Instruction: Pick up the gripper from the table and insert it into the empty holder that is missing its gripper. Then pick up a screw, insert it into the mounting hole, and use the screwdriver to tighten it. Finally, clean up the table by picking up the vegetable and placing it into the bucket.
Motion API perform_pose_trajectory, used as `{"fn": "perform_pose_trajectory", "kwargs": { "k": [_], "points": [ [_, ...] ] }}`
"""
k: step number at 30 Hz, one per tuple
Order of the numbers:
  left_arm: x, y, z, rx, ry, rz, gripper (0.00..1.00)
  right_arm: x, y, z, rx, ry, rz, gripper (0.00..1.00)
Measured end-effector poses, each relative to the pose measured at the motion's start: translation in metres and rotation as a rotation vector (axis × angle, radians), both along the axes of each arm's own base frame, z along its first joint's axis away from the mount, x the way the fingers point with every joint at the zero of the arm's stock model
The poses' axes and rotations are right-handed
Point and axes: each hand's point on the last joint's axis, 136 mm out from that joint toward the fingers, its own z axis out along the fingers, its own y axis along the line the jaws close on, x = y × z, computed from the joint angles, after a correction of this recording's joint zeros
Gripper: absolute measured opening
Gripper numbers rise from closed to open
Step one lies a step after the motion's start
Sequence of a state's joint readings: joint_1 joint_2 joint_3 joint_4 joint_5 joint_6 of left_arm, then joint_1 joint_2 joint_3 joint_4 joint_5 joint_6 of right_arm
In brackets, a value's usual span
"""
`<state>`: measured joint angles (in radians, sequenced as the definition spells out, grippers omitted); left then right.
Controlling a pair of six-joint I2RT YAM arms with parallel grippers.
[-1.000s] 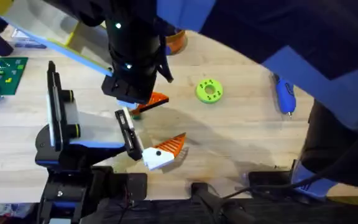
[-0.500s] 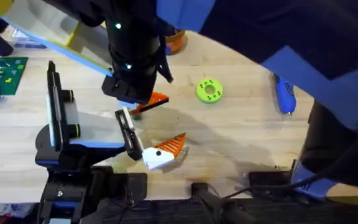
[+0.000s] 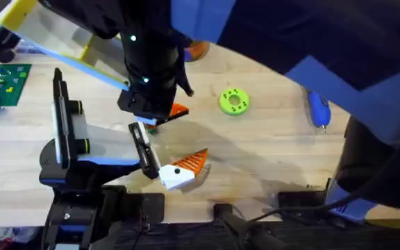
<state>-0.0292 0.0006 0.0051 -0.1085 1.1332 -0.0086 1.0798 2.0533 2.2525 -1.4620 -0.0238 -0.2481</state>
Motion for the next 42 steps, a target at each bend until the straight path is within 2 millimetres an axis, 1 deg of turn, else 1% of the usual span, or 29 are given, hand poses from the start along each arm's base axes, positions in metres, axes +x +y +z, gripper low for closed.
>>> {"fn": "perform_pose_trajectory", "kwargs": {
  "k": [11, 42],
  "points": [
    [0.0001, 0.0000, -0.0002, -0.011, 0.027, 0.002, 0.987, 0.0010, 0.0013, -0.0089, -0.008, 0.003, -0.001, 0.012],
    [0.0001, 0.0000, -0.0002, -0.015, 0.037, 0.002, 0.986, 0.0010, 0.0014, -0.0096, -0.008, 0.004, 0.000, 0.007]
  ]
}}
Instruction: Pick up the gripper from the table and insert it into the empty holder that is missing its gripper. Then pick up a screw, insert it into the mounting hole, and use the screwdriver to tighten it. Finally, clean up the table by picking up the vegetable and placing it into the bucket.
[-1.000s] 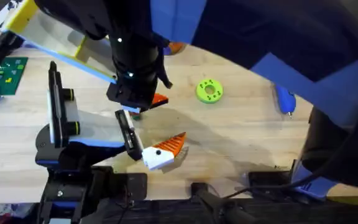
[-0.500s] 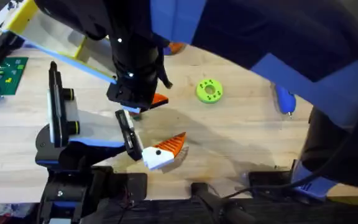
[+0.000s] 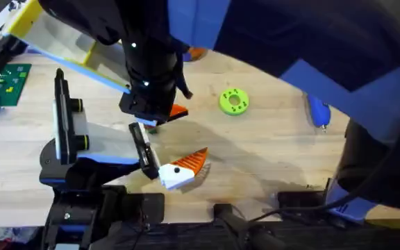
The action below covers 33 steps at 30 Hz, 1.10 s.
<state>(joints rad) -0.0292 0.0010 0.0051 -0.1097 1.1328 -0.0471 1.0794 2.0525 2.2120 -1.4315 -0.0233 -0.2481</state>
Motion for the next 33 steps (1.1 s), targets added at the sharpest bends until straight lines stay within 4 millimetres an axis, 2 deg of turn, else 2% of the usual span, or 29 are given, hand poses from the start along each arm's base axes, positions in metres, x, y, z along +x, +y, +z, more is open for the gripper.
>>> {"fn": "perform_pose_trajectory", "kwargs": {
  "k": [5, 6, 7, 12, 13, 15, 28, 33],
  "points": [
    [0.000, 0.000, 0.000, -0.001, 0.002, 0.000, 0.986, 0.000, 0.000, 0.000, -0.001, 0.000, 0.000, 0.007],
    [0.000, 0.000, 0.000, -0.001, 0.003, 0.000, 0.986, 0.000, 0.000, 0.000, -0.001, 0.000, -0.001, 0.037],
    [0.000, 0.000, 0.000, -0.001, 0.003, 0.001, 0.986, 0.000, 0.000, 0.000, -0.002, 0.001, -0.001, 0.141],
    [0.000, 0.000, 0.000, -0.001, 0.002, -0.001, 0.986, 0.008, -0.007, 0.000, -0.021, -0.022, -0.008, 0.884],
    [0.000, 0.000, 0.000, 0.000, -0.001, -0.001, 0.986, 0.010, -0.009, 0.001, -0.021, -0.026, -0.013, 0.965],
    [0.000, 0.000, 0.000, 0.002, -0.006, -0.001, 0.986, 0.012, -0.010, 0.001, -0.019, -0.027, -0.016, 0.995],
    [0.000, 0.000, 0.000, 0.006, -0.014, -0.002, 0.986, 0.011, -0.011, 0.003, -0.019, -0.028, -0.017, 0.997],
    [0.000, 0.000, 0.000, 0.008, -0.021, -0.001, 0.986, 0.011, -0.008, 0.017, 0.017, -0.031, -0.041, 0.998]
  ]
}}
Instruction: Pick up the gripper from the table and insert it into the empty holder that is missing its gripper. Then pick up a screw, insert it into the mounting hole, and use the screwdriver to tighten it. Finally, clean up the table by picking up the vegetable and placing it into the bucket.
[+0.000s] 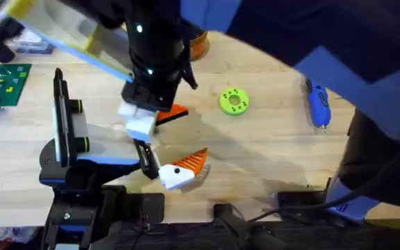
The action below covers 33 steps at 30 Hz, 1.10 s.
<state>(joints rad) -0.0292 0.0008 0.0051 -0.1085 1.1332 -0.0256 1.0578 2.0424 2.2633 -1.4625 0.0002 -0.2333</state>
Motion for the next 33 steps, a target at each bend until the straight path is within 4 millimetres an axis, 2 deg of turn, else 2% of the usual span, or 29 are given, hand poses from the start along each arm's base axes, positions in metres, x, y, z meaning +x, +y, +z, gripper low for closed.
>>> {"fn": "perform_pose_trajectory", "kwargs": {
  "k": [3, 10, 14, 20, 22, 23, 24, 25, 26, 27, 33],
  "points": [
    [0.000, 0.000, 0.000, 0.001, -0.002, 0.000, 0.986, -0.001, -0.002, 0.015, 0.029, -0.004, -0.018, 0.998],
    [0.000, 0.000, 0.000, 0.001, -0.002, 0.000, 0.988, 0.007, -0.027, 0.044, 0.060, 0.005, -0.117, 0.998],
    [0.000, 0.000, 0.000, 0.001, -0.002, 0.000, 0.987, 0.015, -0.038, 0.048, 0.058, 0.014, -0.181, 0.998],
    [0.000, 0.000, 0.000, 0.001, -0.003, 0.000, 0.981, 0.023, -0.044, 0.048, 0.062, 0.019, -0.231, 0.998],
    [0.000, 0.000, 0.000, 0.001, -0.003, 0.000, 0.886, 0.023, -0.044, 0.048, 0.063, 0.020, -0.234, 0.998],
    [0.000, 0.000, 0.000, 0.001, -0.003, 0.000, 0.801, 0.023, -0.044, 0.048, 0.063, 0.020, -0.235, 0.998],
    [0.000, 0.000, 0.000, 0.002, -0.005, 0.000, 0.673, 0.023, -0.044, 0.048, 0.063, 0.020, -0.236, 0.998],
    [0.000, 0.000, 0.000, 0.004, -0.009, -0.001, 0.351, 0.023, -0.044, 0.048, 0.063, 0.021, -0.236, 0.998],
    [0.000, 0.000, 0.000, 0.004, -0.010, 0.000, 0.071, 0.023, -0.044, 0.048, 0.063, 0.021, -0.236, 0.998],
    [0.000, 0.000, 0.000, 0.005, -0.013, -0.001, 0.009, 0.023, -0.044, 0.048, 0.063, 0.021, -0.236, 0.998],
    [0.000, 0.000, 0.000, 0.005, -0.013, -0.001, 0.005, 0.023, -0.056, 0.060, 0.081, 0.016, -0.258, 0.998]
  ]
}}
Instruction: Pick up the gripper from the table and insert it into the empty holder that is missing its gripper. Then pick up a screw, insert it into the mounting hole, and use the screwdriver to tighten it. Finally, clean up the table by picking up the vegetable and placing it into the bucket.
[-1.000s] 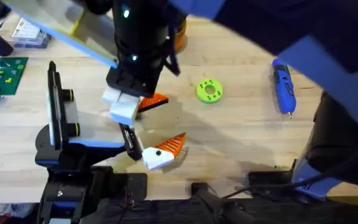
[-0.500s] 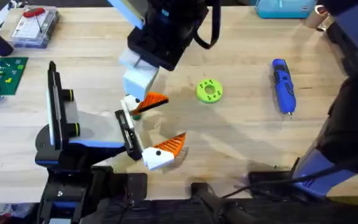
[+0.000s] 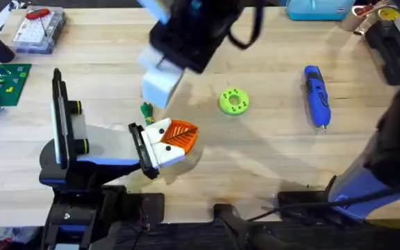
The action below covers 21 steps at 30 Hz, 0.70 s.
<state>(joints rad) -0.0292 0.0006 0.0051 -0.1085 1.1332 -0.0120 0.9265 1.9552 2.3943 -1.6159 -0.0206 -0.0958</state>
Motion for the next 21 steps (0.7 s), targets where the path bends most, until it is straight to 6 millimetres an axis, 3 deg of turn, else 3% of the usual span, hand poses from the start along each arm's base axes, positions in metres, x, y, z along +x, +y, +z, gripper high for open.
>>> {"fn": "perform_pose_trajectory", "kwargs": {
  "k": [5, 9, 14, 21],
  "points": [
    [0.000, 0.000, 0.000, 0.000, 0.000, 0.000, 0.005, 0.021, -0.035, 0.028, 0.066, -0.039, -0.126, 0.998],
    [0.000, 0.000, 0.000, 0.000, 0.000, 0.000, 0.005, 0.031, -0.055, 0.029, 0.065, -0.031, -0.205, 0.998],
    [0.000, 0.000, 0.000, 0.000, 0.000, 0.000, 0.005, 0.030, -0.065, -0.004, -0.018, 0.049, -0.251, 0.998],
    [0.000, 0.000, 0.000, 0.000, 0.000, 0.000, 0.005, 0.032, -0.065, -0.051, -0.019, 0.064, -0.288, 0.998]
  ]
}}
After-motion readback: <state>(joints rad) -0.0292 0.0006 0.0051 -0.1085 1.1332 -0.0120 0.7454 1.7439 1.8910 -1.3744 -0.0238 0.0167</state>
